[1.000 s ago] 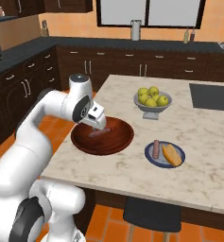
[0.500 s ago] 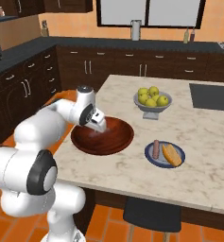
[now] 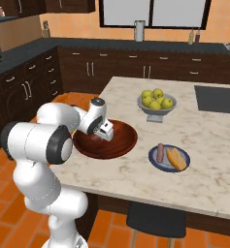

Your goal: Place one bun and one sausage from the bowl on each plate.

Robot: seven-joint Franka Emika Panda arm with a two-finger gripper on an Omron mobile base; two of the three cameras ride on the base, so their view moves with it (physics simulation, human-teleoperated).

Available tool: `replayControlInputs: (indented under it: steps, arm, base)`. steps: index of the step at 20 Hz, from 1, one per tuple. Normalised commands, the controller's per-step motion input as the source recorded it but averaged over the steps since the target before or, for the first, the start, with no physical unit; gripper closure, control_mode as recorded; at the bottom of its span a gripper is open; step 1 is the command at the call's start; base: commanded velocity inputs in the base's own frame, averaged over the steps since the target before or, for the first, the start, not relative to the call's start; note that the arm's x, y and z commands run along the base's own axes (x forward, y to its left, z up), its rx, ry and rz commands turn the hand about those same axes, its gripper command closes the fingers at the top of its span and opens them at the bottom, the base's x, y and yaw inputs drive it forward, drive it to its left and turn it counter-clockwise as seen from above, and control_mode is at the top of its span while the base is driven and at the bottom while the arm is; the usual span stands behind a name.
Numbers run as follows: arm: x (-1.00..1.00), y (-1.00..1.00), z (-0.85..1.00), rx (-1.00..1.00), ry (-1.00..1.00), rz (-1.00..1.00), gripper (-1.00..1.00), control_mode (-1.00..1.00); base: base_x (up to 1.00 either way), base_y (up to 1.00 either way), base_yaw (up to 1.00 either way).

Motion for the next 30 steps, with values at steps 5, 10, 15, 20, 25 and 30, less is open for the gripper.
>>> replayControlInputs:
  steps: [5,10,15,20,25,30]
  arm:
    - [0.52,0.00,-0.37,0.00,0.04,-0.03,-1.00,-1.00]
    - [0.53,0.00,-0.35,0.00,0.10,-0.04,-1.00,-1.00]
    - [0.42,0.04,-0.30,0.00,0.10,-0.04,-1.00,-1.00]
    - [-0.01,0.01,-0.43,0.00,0.04,-0.05,1.00,-1.00]
    - [-0.30,-0.10,-0.18,0.00,-0.02,-0.03,1.00,-1.00]
    - [-0.72,-0.22,0.83,0.00,-0.18,0.00,1.00,-1.00]
  base:
    - [0.00,0.00,0.00]
    - [0.00,0.00,0.00]
    - [0.00,0.00,0.00]
    - [0.00,0.00,0.00]
    - [0.00,0.00,0.00]
    - [0.00,0.00,0.00]
